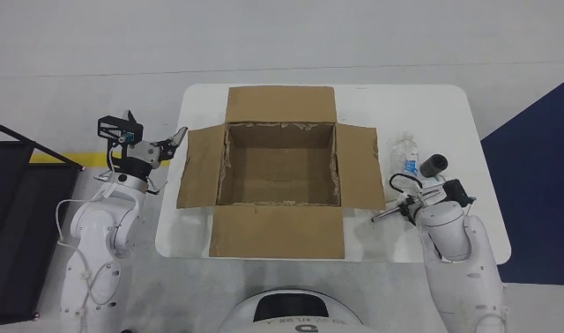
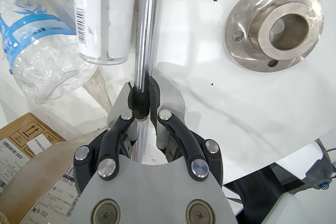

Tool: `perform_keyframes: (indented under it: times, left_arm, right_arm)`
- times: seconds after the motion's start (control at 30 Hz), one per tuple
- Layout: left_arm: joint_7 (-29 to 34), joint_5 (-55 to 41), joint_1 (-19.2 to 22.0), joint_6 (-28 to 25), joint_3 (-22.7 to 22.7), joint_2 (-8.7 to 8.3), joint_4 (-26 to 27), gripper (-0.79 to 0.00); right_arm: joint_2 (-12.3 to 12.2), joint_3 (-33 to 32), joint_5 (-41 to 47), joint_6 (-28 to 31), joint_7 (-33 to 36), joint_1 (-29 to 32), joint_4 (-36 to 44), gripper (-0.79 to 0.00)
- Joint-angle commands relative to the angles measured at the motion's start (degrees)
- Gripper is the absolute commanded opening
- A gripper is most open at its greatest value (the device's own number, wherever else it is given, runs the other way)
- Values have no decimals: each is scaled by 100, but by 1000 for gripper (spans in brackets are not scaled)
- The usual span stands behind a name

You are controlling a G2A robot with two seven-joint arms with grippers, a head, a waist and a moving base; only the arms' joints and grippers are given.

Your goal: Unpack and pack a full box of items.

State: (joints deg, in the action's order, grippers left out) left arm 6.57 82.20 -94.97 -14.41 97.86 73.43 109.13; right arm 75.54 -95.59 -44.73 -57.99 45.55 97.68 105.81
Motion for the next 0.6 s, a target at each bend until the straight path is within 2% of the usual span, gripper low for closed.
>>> perform_keyframes:
  times: [0.0,0.27,0.4,0.57]
  left_arm:
    - [0,0,0,0,0,0,0,0]
    - [0,0,0,0,0,0,0,0]
    - [0,0,0,0,0,0,0,0]
    - [0,0,0,0,0,0,0,0]
  right_arm:
    - [44,-55,-101,-1,73,42,72,-785]
    - [205,-392,203,-1,73,527,911,-785]
    - [258,-637,670,0,-9,708,1285,-785]
    - [342,-1145,1666,531,-559,918,1403,-785]
